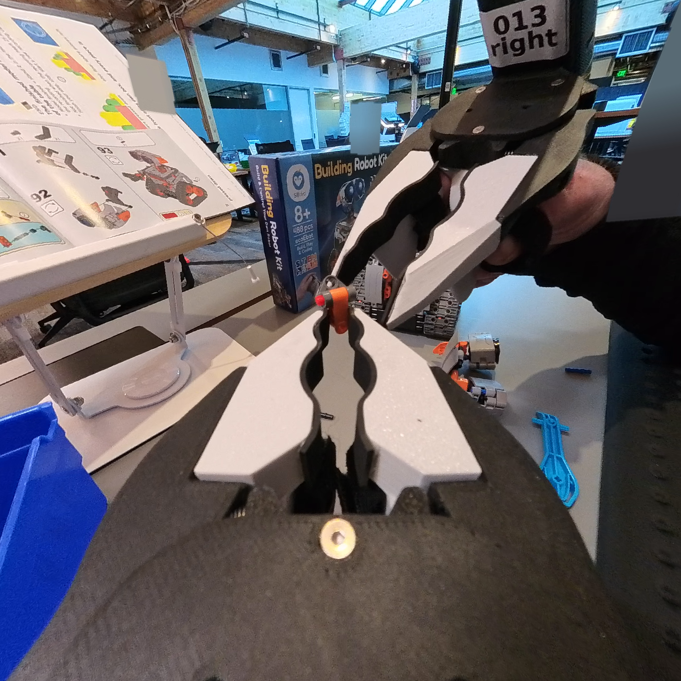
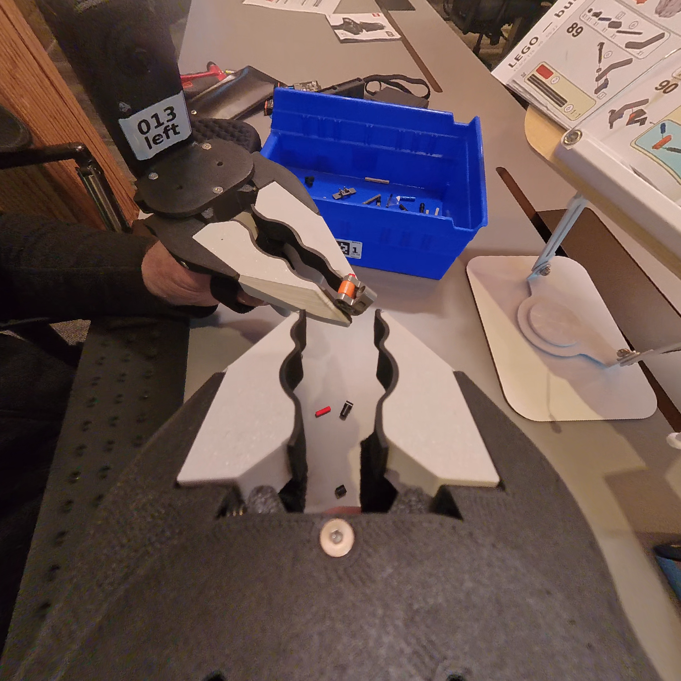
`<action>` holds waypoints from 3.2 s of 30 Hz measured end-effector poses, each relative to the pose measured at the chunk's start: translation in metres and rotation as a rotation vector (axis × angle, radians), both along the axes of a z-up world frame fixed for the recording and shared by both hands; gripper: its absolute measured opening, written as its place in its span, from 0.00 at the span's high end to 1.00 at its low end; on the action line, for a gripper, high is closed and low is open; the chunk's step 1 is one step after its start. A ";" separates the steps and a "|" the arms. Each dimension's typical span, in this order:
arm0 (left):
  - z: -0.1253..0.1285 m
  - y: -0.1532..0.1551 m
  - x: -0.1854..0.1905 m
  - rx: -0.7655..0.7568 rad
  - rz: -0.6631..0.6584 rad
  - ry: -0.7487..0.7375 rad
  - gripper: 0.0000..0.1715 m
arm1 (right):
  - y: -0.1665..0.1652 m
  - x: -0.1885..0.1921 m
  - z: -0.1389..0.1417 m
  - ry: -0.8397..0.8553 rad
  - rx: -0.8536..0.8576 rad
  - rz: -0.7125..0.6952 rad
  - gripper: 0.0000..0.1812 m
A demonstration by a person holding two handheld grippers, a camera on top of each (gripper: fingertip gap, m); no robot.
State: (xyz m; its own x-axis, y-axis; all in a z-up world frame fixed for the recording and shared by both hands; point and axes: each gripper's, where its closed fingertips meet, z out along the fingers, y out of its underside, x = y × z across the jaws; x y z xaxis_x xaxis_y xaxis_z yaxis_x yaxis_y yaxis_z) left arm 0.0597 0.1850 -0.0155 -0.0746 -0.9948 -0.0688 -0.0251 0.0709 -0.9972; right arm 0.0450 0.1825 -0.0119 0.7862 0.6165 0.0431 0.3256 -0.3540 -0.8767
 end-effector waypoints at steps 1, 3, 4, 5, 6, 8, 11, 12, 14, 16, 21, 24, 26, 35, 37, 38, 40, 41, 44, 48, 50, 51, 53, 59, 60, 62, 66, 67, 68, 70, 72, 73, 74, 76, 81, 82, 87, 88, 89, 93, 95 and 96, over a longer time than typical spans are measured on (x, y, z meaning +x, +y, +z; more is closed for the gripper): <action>0.000 0.000 0.000 0.000 0.001 0.000 0.96 | 0.000 0.000 0.000 -0.001 0.001 0.001 0.81; 0.000 0.000 0.000 -0.001 0.001 -0.002 0.96 | 0.000 0.001 0.000 -0.002 0.001 0.000 0.81; 0.000 0.001 0.000 -0.002 0.002 -0.003 0.96 | 0.000 0.001 0.000 -0.004 0.001 0.000 0.81; 0.001 0.001 0.000 -0.002 0.002 -0.004 0.96 | 0.000 0.002 0.000 -0.008 0.002 0.000 0.80; 0.001 0.001 0.000 -0.002 0.002 -0.004 0.96 | -0.001 0.002 0.001 -0.010 0.004 -0.001 0.80; 0.001 0.001 -0.001 -0.003 0.001 -0.005 0.96 | -0.001 0.004 0.003 -0.010 0.010 -0.002 0.80; 0.002 0.000 -0.001 -0.007 -0.001 -0.008 0.96 | -0.002 0.006 0.006 -0.011 0.018 -0.004 0.80; 0.002 0.000 -0.001 -0.008 -0.002 -0.009 0.96 | -0.002 0.006 0.006 -0.011 0.019 -0.003 0.80; 0.002 0.000 -0.001 -0.011 -0.006 -0.012 0.96 | -0.002 0.004 0.006 -0.012 0.018 0.002 0.79; 0.003 -0.001 -0.001 -0.012 -0.008 -0.015 0.96 | -0.003 0.003 0.004 -0.012 0.014 0.008 0.79; 0.002 -0.002 0.000 -0.011 -0.017 -0.011 0.96 | -0.003 -0.002 0.007 -0.004 0.031 0.028 0.79; 0.002 -0.004 0.000 -0.011 -0.024 -0.010 0.96 | -0.004 -0.003 0.008 -0.005 0.038 0.032 0.79; 0.002 -0.004 0.000 -0.008 -0.025 -0.009 0.96 | -0.004 -0.003 0.008 -0.006 0.038 0.031 0.79; 0.002 -0.004 0.000 -0.008 -0.025 -0.011 0.96 | -0.005 -0.004 0.007 -0.013 0.032 0.037 0.79; 0.002 -0.004 0.000 -0.007 -0.025 -0.011 0.96 | -0.006 -0.004 0.007 -0.013 0.032 0.039 0.79; 0.002 -0.004 0.000 -0.006 -0.025 -0.012 0.96 | -0.006 -0.003 0.008 -0.013 0.033 0.039 0.79; 0.003 -0.004 -0.001 -0.006 -0.024 -0.014 0.96 | -0.006 -0.003 0.009 -0.013 0.035 0.039 0.79; 0.003 -0.004 -0.001 -0.006 -0.024 -0.014 0.96 | -0.006 -0.002 0.009 -0.014 0.036 0.039 0.79; 0.003 -0.004 -0.002 -0.004 -0.023 -0.015 0.96 | -0.007 -0.001 0.010 -0.016 0.040 0.039 0.79; 0.004 -0.003 -0.007 0.001 -0.015 -0.012 0.96 | -0.008 0.002 0.014 -0.021 0.050 0.034 0.79; 0.003 -0.001 -0.011 0.001 -0.010 -0.003 0.96 | -0.008 0.005 0.015 -0.025 0.053 0.027 0.79; 0.002 0.000 -0.014 -0.002 -0.005 -0.002 0.96 | -0.008 0.007 0.015 -0.029 0.055 0.023 0.79; 0.002 0.002 -0.020 -0.018 0.004 -0.005 0.96 | -0.008 0.010 0.015 -0.039 0.055 0.017 0.79; -0.002 0.007 -0.044 -0.074 0.029 -0.020 0.96 | -0.007 0.018 0.009 -0.093 0.050 -0.003 0.81; -0.002 0.008 -0.048 -0.083 0.031 -0.025 0.96 | -0.007 0.018 0.008 -0.102 0.048 -0.001 0.82; -0.002 0.008 -0.055 -0.094 0.033 -0.031 0.96 | -0.007 0.019 0.005 -0.127 0.044 -0.003 0.82; -0.002 0.008 -0.070 -0.107 0.040 -0.051 0.96 | -0.008 0.025 -0.006 -0.196 0.024 -0.011 0.85; -0.003 0.008 -0.075 -0.113 0.043 -0.059 0.96 | -0.010 0.025 -0.011 -0.206 0.011 -0.004 0.85; -0.004 0.008 -0.078 -0.121 0.045 -0.066 0.96 | -0.012 0.024 -0.018 -0.213 -0.008 0.005 0.85; -0.006 0.008 -0.084 -0.143 0.047 -0.079 0.96 | -0.016 0.023 -0.036 -0.233 -0.065 0.027 0.85; -0.009 0.009 -0.089 -0.160 0.048 -0.084 0.96 | -0.021 0.018 -0.056 -0.270 -0.124 0.068 0.85; -0.011 0.009 -0.090 -0.168 0.048 -0.087 0.96 | -0.023 0.015 -0.066 -0.294 -0.151 0.081 0.84; -0.012 0.009 -0.092 -0.176 0.045 -0.087 0.96 | -0.022 0.013 -0.075 -0.322 -0.170 0.084 0.84; -0.014 0.009 -0.094 -0.184 0.042 -0.089 0.96 | -0.018 0.013 -0.092 -0.398 -0.199 0.086 0.85; -0.016 0.007 -0.100 -0.200 0.034 -0.102 0.96 | -0.008 -0.013 -0.114 -0.395 -0.255 0.165 0.86; -0.017 0.007 -0.101 -0.204 0.031 -0.100 0.96 | -0.007 -0.021 -0.118 -0.403 -0.262 0.190 0.86; -0.018 0.011 -0.110 -0.226 0.042 -0.122 0.96 | 0.000 -0.045 -0.143 -0.398 -0.356 0.160 0.90; -0.018 0.013 -0.112 -0.231 0.043 -0.129 0.96 | -0.001 -0.050 -0.147 -0.352 -0.386 0.127 0.89; -0.019 0.013 -0.113 -0.237 0.042 -0.137 0.96 | -0.002 -0.056 -0.148 -0.293 -0.400 0.099 0.88; -0.018 0.013 -0.113 -0.308 -0.004 -0.169 0.96 | 0.002 -0.061 -0.158 -0.239 -0.407 -0.010 0.84; -0.013 0.011 -0.115 -0.346 -0.045 -0.198 0.96 | 0.006 -0.061 -0.164 -0.241 -0.408 -0.043 0.86; -0.011 0.011 -0.116 -0.376 -0.069 -0.215 0.96 | 0.008 -0.063 -0.166 -0.238 -0.401 -0.050 0.88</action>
State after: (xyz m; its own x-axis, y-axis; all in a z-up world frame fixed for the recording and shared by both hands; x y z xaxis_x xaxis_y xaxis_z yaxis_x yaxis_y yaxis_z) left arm -0.0561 0.1958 -0.0260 -0.1651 -0.9469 0.2759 0.1778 -0.3038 -0.9360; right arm -0.0177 0.1900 -0.1779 0.8123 0.5832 -0.0083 0.4751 -0.6699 -0.5705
